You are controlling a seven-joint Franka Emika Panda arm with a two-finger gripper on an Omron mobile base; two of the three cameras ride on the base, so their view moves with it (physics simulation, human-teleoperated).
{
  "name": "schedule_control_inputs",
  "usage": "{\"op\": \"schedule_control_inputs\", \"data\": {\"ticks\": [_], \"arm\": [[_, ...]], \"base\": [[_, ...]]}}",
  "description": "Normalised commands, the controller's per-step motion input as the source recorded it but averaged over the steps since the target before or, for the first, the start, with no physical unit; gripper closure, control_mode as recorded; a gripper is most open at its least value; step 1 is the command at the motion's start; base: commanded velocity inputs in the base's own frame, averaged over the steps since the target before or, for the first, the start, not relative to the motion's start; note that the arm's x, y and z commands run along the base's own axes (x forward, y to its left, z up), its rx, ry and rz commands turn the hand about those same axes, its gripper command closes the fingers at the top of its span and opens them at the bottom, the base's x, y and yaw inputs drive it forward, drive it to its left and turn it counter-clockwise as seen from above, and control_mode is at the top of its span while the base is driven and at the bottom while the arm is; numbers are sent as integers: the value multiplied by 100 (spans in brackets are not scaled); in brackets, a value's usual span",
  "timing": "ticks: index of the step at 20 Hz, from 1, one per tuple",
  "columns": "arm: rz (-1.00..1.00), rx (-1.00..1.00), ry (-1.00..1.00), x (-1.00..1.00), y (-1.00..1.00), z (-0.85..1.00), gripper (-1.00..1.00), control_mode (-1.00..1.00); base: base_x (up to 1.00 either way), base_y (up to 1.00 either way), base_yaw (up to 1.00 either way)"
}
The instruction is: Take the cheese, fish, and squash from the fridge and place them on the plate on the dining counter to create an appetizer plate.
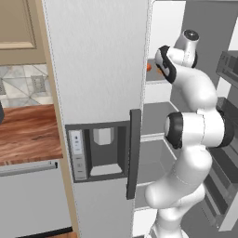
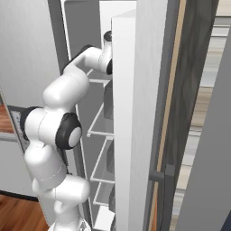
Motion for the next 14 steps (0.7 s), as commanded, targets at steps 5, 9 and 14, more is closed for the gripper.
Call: {"op": "schedule_control_inputs", "data": {"ticks": [5,9,14], "arm": [[3,0,-3,55,4,-61,-100,-100],[3,0,-2,48,6,-69,-100,-100],[0,0,0,16,2,-23,100,-100]], "base": [[0,0,0],[0,0,0],[0,0,0]]}}
